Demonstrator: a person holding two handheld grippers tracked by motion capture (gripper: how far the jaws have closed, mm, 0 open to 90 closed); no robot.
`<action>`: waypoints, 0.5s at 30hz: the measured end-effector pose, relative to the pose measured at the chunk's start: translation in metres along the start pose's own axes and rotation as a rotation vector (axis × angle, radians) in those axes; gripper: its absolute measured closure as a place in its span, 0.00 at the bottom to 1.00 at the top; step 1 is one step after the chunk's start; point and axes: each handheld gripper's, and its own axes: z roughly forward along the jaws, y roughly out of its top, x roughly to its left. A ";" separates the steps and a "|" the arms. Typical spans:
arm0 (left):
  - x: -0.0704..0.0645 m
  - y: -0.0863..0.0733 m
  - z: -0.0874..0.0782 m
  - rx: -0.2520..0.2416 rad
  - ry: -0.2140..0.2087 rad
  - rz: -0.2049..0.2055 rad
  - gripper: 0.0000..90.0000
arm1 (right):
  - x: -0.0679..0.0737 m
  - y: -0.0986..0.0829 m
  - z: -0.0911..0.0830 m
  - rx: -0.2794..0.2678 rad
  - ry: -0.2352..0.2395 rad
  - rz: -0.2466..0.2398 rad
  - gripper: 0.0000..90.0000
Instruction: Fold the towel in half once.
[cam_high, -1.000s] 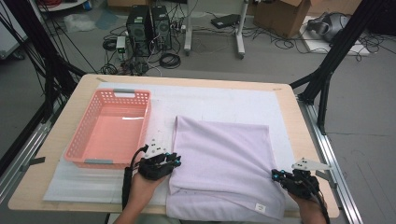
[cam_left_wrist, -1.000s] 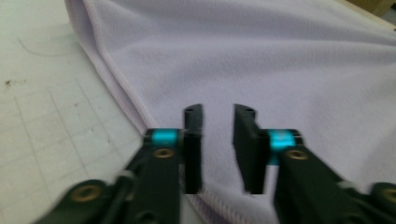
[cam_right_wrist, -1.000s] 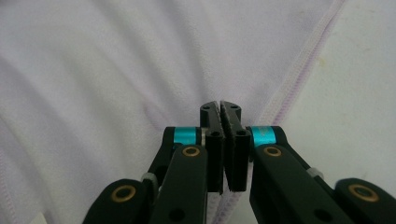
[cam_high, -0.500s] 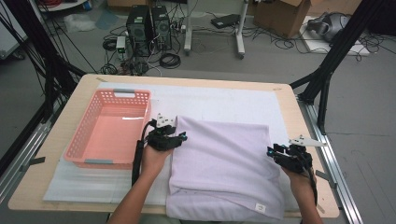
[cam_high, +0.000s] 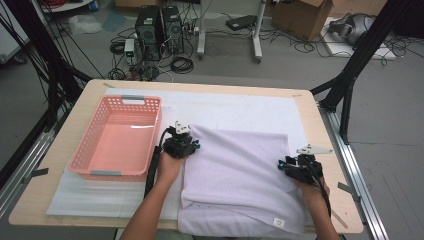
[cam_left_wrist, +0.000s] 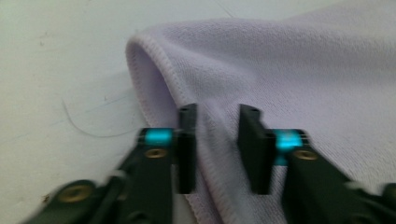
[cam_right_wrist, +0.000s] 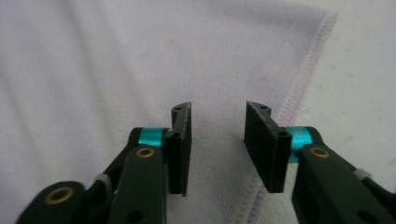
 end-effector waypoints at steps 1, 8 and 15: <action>0.000 0.000 -0.001 0.005 0.005 0.002 0.93 | 0.002 0.000 0.002 0.002 -0.011 -0.009 0.76; 0.002 0.004 -0.019 -0.028 -0.066 -0.048 0.96 | 0.003 0.003 -0.001 -0.001 -0.028 -0.011 0.98; -0.002 -0.001 -0.048 -0.009 -0.166 -0.051 0.96 | 0.002 -0.004 -0.024 -0.020 0.006 -0.014 0.98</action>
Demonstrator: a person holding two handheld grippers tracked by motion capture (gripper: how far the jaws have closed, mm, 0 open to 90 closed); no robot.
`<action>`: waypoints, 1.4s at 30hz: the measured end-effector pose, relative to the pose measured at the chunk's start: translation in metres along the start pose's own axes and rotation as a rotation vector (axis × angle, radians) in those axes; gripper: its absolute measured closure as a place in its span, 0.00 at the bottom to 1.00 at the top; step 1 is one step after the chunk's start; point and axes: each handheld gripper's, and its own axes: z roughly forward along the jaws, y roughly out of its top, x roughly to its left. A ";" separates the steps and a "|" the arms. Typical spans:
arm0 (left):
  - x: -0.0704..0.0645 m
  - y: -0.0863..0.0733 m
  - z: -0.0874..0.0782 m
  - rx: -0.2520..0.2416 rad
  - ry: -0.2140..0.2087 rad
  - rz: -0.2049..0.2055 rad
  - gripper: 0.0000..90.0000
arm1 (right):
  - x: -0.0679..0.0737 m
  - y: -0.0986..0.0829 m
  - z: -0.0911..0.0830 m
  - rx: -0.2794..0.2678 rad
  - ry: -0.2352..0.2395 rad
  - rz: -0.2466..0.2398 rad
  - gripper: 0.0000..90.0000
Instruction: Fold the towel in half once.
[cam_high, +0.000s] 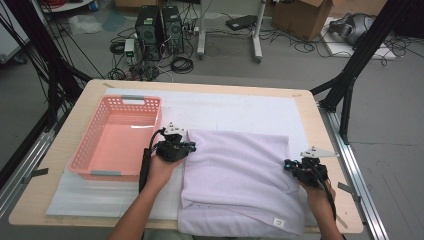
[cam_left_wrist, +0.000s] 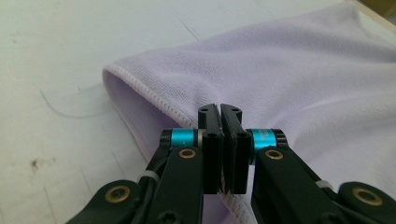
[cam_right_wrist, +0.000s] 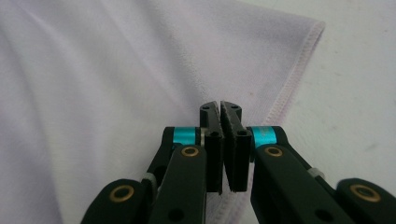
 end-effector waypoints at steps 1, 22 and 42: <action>-0.002 -0.003 -0.003 0.001 -0.007 -0.002 0.97 | 0.000 -0.001 -0.003 -0.006 0.003 -0.002 0.98; -0.004 -0.007 0.002 -0.018 0.140 0.048 0.50 | -0.013 0.000 -0.012 -0.062 -0.014 0.088 0.61; 0.012 -0.002 0.040 0.036 0.167 0.004 0.94 | -0.021 0.016 0.039 0.044 0.012 0.057 0.94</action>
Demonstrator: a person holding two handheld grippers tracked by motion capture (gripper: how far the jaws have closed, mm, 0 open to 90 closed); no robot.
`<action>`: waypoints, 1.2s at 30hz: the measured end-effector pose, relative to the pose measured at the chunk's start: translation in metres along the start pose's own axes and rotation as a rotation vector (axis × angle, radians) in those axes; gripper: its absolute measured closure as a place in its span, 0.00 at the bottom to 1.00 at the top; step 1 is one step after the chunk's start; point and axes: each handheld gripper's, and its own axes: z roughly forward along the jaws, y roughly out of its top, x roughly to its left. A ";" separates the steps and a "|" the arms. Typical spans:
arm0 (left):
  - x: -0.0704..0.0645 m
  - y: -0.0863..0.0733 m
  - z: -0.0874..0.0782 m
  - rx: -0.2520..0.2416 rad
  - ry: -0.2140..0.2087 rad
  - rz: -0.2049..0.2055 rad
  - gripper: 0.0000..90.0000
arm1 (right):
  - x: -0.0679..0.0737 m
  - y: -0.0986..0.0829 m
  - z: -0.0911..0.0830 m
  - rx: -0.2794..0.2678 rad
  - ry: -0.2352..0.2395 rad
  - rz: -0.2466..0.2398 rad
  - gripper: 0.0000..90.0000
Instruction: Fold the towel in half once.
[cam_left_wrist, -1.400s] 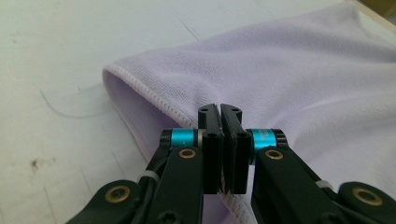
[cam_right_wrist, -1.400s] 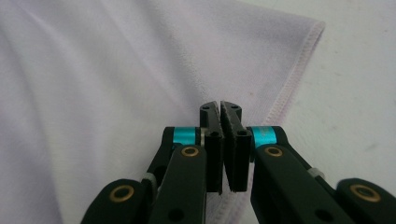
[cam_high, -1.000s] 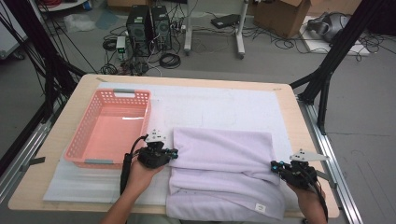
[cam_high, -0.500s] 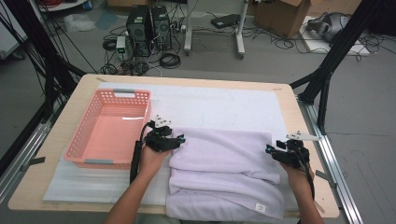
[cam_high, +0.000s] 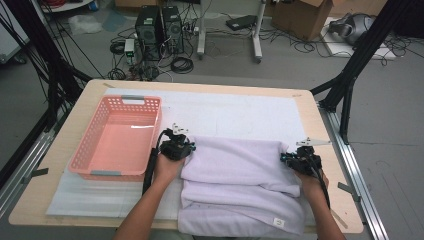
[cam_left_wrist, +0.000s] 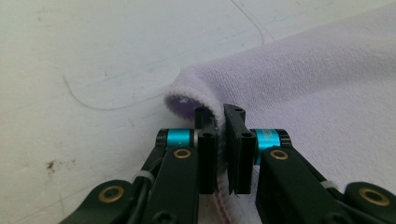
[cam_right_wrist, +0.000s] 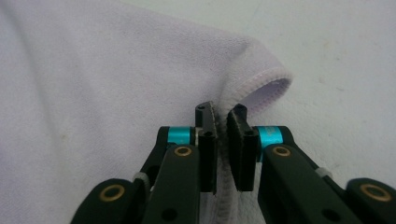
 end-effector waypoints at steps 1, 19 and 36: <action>0.001 0.003 0.000 0.001 0.005 -0.012 0.94 | -0.001 0.001 0.000 -0.001 0.002 -0.002 0.94; 0.031 0.068 0.028 -0.156 0.074 -0.074 0.95 | -0.045 0.067 0.026 -0.128 -0.042 0.092 0.95; 0.031 0.088 0.033 -0.195 0.026 -0.084 0.59 | -0.049 0.083 0.047 -0.109 -0.066 0.112 0.76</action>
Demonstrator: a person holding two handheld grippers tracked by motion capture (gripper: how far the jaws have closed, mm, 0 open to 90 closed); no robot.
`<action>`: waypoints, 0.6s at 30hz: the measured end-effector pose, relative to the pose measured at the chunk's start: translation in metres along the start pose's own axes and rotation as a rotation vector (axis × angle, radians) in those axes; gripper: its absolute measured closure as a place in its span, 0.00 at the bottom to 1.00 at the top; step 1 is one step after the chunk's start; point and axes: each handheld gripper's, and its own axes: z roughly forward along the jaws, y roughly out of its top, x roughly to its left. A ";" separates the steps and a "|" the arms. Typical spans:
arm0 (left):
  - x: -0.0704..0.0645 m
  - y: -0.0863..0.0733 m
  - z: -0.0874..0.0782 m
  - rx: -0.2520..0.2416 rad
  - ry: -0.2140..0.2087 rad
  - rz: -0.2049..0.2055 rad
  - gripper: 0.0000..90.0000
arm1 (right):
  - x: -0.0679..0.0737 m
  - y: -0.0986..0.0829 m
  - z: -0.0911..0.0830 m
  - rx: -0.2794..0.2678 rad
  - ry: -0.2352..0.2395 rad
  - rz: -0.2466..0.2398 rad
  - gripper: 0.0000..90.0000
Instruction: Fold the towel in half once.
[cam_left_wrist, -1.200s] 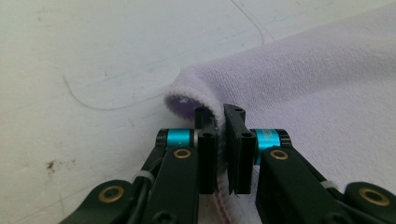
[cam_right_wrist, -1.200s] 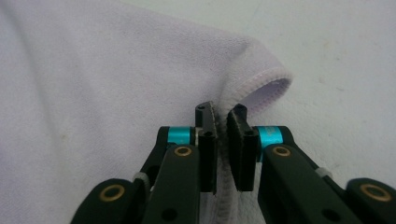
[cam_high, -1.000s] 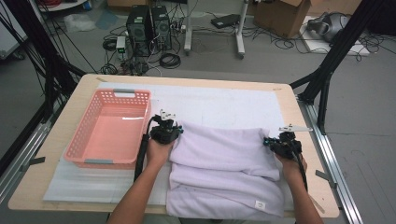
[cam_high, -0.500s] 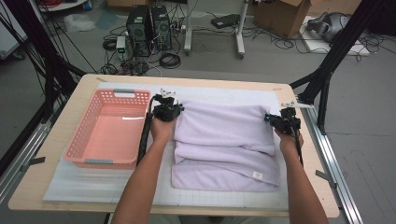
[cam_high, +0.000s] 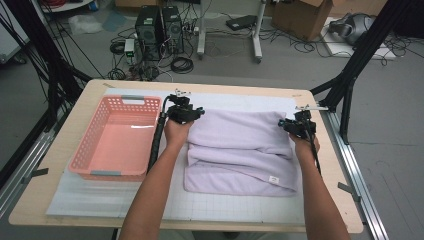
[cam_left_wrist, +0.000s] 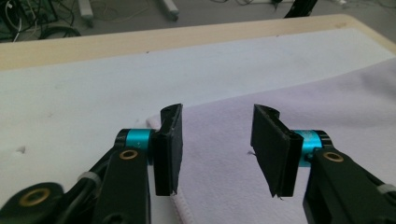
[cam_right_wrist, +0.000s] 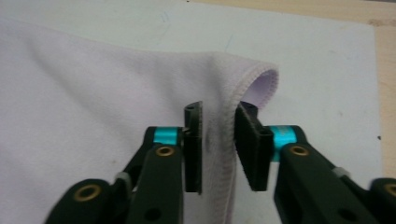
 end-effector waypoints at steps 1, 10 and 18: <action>-0.002 0.000 -0.004 -0.008 -0.005 0.004 0.59 | 0.001 0.000 -0.003 -0.007 0.000 -0.004 0.76; -0.022 -0.014 -0.036 -0.022 -0.107 0.036 0.57 | 0.016 -0.009 -0.039 -0.041 0.016 -0.036 0.75; -0.039 -0.041 -0.070 -0.056 -0.148 0.067 0.57 | 0.034 -0.029 -0.079 -0.043 0.047 -0.094 0.73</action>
